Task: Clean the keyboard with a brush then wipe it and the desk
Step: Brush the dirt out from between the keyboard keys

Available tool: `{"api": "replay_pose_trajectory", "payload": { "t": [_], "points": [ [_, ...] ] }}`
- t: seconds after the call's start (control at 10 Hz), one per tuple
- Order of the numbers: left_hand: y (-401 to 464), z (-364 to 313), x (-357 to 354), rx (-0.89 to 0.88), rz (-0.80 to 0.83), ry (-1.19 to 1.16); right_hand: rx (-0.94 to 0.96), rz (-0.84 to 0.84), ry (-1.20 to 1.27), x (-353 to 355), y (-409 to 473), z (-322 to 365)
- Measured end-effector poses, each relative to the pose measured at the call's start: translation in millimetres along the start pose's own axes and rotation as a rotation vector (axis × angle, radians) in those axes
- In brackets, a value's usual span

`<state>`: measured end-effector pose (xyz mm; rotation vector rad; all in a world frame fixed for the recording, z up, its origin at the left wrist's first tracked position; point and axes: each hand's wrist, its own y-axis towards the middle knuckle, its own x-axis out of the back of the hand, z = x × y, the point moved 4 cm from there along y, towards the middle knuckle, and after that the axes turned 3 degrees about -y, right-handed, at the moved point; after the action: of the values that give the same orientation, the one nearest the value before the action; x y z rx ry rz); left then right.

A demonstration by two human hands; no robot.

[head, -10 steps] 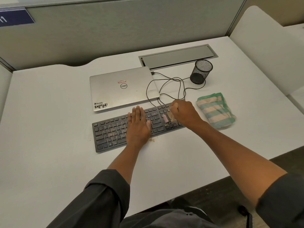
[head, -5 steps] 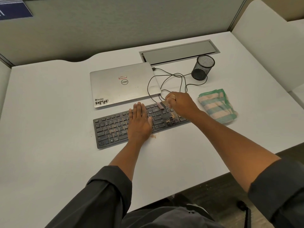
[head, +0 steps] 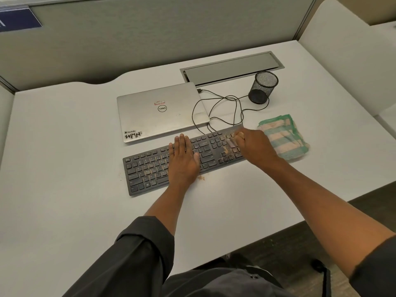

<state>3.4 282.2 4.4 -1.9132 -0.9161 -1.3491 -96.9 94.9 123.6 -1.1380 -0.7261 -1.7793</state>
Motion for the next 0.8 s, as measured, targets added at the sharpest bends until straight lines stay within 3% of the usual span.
{"api": "replay_pose_trajectory", "payload": {
  "t": [0.2, 0.4, 0.7, 0.8],
  "points": [
    [0.1, 0.4, -1.2, 0.001, -0.009, -0.005, 0.128, 0.136, 0.061, -6.6, -19.1, 10.2],
    [0.2, 0.4, 0.0, 0.005, -0.006, -0.009, 0.066, 0.102, 0.118, -2.0, -1.3, 3.0],
    [0.0, 0.1, 0.6, 0.003, -0.002, 0.0, 0.121, 0.311, 0.031, -8.3, -19.0, 18.1],
    [0.4, 0.1, -0.1, 0.004, 0.002, -0.005, 0.08, 0.229, 0.036, 4.7, -14.3, 7.0]
  ]
}}
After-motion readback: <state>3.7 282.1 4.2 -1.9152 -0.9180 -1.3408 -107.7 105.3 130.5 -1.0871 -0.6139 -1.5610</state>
